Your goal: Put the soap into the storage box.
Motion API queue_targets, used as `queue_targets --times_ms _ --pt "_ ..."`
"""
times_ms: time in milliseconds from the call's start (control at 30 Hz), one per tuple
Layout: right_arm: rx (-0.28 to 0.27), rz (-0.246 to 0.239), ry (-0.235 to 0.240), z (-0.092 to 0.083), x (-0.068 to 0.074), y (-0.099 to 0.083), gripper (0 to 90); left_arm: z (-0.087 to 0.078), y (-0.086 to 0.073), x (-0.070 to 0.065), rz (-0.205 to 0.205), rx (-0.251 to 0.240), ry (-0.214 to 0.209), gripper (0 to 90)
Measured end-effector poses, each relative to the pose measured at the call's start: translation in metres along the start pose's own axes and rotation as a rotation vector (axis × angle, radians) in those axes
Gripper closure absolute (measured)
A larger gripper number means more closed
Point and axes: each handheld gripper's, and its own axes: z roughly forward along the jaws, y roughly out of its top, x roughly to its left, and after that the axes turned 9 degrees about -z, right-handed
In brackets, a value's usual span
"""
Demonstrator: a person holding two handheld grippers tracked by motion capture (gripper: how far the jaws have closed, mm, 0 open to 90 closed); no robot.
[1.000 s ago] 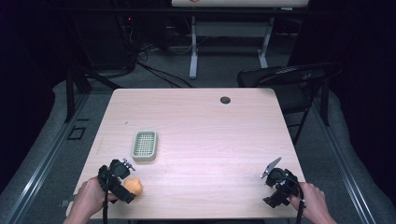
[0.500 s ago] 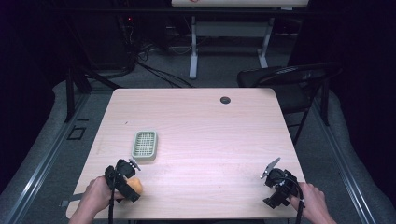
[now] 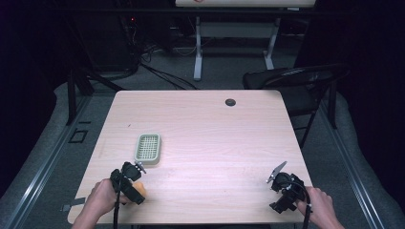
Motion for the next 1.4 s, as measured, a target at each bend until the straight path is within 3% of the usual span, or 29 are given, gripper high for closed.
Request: queue_targets --times_ms 67,500,767,1400 --pt "0.0 0.0 0.0 0.0 0.0 0.0 15.6 -0.0013 -0.0002 -0.0005 0.005 -0.014 0.004 16.5" --pt "0.001 0.0 0.004 0.0002 0.0 -0.0001 15.7 0.0014 0.0002 -0.0007 0.013 0.02 -0.011 25.5" --pt "-0.007 0.008 0.01 0.0014 0.0005 -0.0003 15.7 0.0011 -0.0001 -0.0015 0.031 0.022 0.003 26.2" --pt "0.004 -0.001 0.009 0.001 0.0001 -0.0004 15.7 -0.0064 -0.003 -0.0039 0.044 0.021 -0.01 26.8"
